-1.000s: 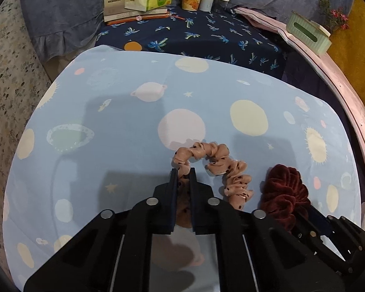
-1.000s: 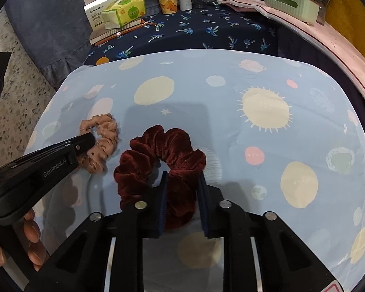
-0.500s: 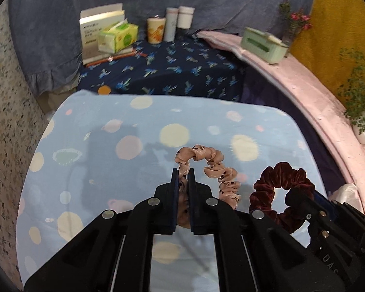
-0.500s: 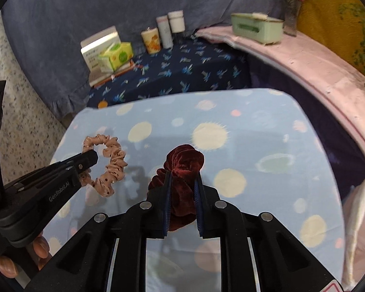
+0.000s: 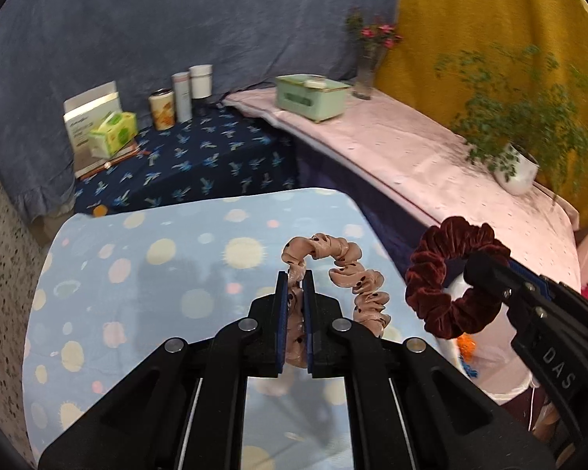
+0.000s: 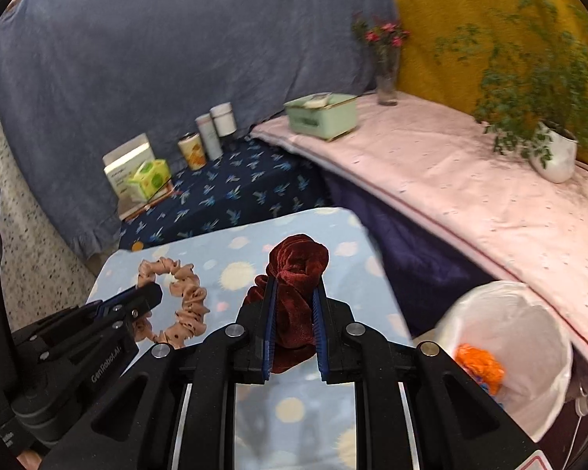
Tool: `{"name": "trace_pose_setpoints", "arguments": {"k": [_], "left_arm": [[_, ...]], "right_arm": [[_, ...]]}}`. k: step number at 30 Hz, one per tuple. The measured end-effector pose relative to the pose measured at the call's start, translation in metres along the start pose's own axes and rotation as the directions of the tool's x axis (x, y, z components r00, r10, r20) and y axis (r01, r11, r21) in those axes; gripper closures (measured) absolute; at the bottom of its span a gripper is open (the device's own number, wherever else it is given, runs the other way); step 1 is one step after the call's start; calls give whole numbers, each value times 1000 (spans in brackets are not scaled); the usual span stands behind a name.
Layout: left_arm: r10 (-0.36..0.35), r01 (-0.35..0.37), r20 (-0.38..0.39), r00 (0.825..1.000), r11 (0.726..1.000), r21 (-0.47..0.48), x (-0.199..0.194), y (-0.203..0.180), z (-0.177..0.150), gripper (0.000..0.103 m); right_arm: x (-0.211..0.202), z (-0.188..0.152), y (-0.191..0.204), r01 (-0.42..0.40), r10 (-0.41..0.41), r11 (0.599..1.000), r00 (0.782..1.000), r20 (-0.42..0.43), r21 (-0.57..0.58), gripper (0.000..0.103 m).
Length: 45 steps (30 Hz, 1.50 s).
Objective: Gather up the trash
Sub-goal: 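Carry both scrunchies over the bin and open both grippers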
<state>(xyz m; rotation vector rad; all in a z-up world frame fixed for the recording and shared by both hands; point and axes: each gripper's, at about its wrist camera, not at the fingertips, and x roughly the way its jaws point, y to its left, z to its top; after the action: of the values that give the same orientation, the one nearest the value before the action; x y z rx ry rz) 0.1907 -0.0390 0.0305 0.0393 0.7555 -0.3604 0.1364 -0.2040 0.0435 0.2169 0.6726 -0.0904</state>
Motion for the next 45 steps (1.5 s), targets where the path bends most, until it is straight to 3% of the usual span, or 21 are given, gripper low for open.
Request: {"name": "trace_pose_setpoints", "arguments": {"k": [8, 20, 41, 45], "left_arm": [[-83, 83, 0, 997, 990, 115, -12, -91, -9, 97], [-169, 174, -43, 985, 958, 226, -10, -186, -22, 96], [-200, 230, -123, 972, 920, 319, 21, -257, -37, 95], [-207, 238, -128, 970, 914, 327, 24, -260, -38, 89]], "right_arm": [[-44, -2, -76, 79, -84, 993, 995, 52, 93, 87], [-82, -23, -171, 161, -178, 965, 982, 64, 205, 88], [-83, -45, -241, 209, -225, 934, 974, 21, 290, 87], [-80, -45, -242, 209, -224, 933, 974, 17, 292, 87]]}}
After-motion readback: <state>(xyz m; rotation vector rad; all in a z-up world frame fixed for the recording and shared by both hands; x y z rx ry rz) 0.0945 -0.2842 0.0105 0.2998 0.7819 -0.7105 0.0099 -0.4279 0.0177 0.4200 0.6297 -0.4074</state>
